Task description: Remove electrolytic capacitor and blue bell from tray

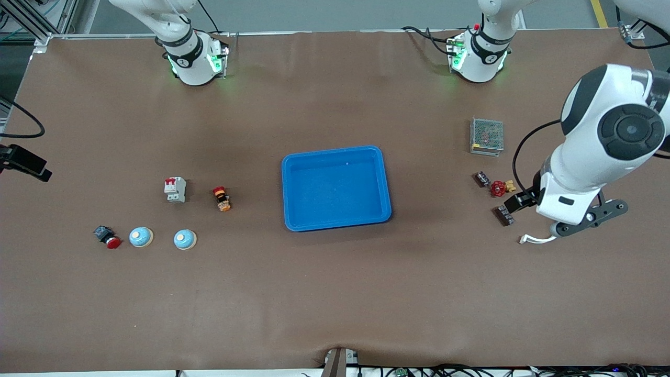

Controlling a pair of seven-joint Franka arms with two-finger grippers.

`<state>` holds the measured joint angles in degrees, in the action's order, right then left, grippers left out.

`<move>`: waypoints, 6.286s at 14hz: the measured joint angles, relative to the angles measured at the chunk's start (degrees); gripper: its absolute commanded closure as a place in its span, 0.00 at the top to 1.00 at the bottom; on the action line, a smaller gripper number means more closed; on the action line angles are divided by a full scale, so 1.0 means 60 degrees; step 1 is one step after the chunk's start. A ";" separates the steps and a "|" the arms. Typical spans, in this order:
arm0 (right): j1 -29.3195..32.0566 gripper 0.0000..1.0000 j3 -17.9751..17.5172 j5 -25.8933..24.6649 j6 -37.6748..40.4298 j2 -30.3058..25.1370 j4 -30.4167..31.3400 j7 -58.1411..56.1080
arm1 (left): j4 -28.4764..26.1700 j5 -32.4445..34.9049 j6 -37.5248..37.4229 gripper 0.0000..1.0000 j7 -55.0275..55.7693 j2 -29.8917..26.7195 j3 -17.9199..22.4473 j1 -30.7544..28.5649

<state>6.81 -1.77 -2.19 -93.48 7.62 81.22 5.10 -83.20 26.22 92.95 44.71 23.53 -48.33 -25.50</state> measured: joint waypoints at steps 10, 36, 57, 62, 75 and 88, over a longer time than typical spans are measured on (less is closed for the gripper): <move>0.0000 1.00 -0.0116 0.0606 0.0587 0.0000 -0.0106 -0.0003 | 0.0024 -0.2701 -0.0384 1.00 -0.1680 -0.2294 0.3322 0.2121; -0.0014 1.00 -0.0216 0.0609 0.0788 0.0000 -0.0110 -0.0775 | -0.0076 -0.3722 -0.1277 1.00 -0.4895 -0.3624 0.6742 0.4162; -0.0015 1.00 -0.0255 0.0321 0.1114 0.0000 -0.0110 -0.0976 | -0.0179 -0.3722 -0.0944 1.00 -0.6248 -0.3683 0.7476 0.4540; -0.0015 1.00 -0.0255 0.0321 0.1118 0.0000 -0.0110 -0.0981 | -0.0181 -0.3722 -0.0853 1.00 -0.6264 -0.3683 0.7475 0.4579; -0.0015 1.00 -0.0257 0.0319 0.1112 0.0000 -0.0173 -0.0985 | -0.0192 -0.3723 -0.0834 1.00 -0.6264 -0.3715 0.7541 0.4525; -0.0011 1.00 -0.0245 0.0280 0.1384 0.0000 -0.0321 -0.0983 | -0.0241 -0.3723 -0.0838 1.00 -0.6264 -0.3758 0.7532 0.4535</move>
<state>6.75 -3.24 -0.51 -85.17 7.62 79.29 -0.80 -84.65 3.88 87.92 7.13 0.98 -3.14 1.70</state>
